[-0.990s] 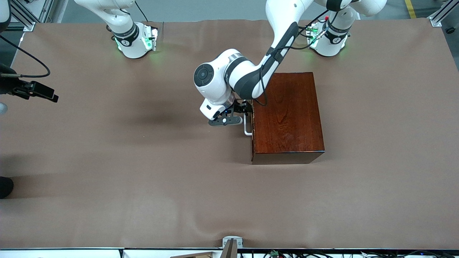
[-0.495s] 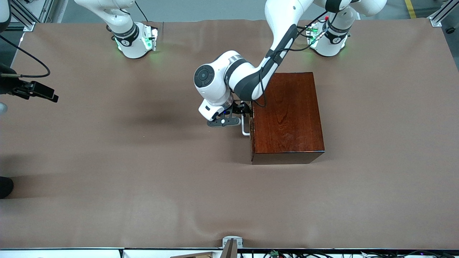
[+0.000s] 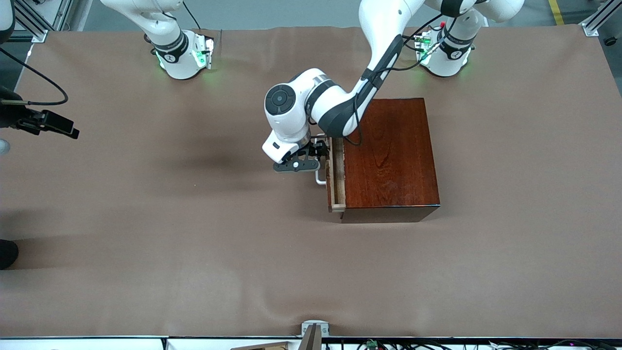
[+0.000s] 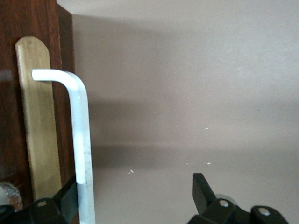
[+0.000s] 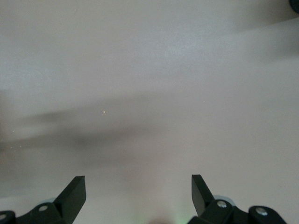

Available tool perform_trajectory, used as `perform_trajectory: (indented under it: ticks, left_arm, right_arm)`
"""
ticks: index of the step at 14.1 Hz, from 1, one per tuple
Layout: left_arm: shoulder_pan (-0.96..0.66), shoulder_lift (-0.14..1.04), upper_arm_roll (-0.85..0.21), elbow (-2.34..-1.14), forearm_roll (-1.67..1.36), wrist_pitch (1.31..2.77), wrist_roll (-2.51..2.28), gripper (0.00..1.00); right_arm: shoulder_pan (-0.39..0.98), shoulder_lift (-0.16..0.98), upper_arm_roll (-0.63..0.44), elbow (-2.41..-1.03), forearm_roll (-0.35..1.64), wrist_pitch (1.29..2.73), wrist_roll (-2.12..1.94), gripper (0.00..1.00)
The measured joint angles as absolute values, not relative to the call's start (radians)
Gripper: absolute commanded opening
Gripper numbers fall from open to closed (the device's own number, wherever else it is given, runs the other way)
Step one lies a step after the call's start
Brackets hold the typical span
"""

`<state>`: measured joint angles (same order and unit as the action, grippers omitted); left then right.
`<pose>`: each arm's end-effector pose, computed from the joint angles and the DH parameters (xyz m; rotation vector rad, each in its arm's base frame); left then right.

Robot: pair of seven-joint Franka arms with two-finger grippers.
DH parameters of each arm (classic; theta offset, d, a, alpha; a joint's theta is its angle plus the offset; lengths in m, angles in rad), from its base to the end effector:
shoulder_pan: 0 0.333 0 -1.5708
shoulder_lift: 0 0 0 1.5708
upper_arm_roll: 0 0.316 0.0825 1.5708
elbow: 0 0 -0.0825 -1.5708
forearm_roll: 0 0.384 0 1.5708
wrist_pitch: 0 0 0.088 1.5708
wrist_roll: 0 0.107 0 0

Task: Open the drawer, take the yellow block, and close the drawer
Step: 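Pull the drawer open by its handle with the left gripper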

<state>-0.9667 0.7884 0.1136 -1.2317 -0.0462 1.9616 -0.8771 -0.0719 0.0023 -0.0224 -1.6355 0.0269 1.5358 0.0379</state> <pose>0.4715 -0.5778 0.2952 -3.0752 -0.0179 0.0078 0.5464 -0.0487 0.5900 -3.1011 0.2060 0.1574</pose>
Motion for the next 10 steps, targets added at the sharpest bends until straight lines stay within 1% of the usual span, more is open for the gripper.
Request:
perform_trajectory:
  ticks: [5,10]
  left_arm:
    - [-0.969,0.794,0.094,-1.232,-0.046,2.038,-0.877,1.00]
    - [-0.969,0.796,0.077,-1.232,-0.046,2.061,-0.876,1.00]
  right_arm:
    - [-0.072,0.002,-0.022,-1.635,0.027,1.536,0.038,1.00]
    - [-0.072,0.002,-0.022,-1.635,0.027,1.536,0.038,1.00]
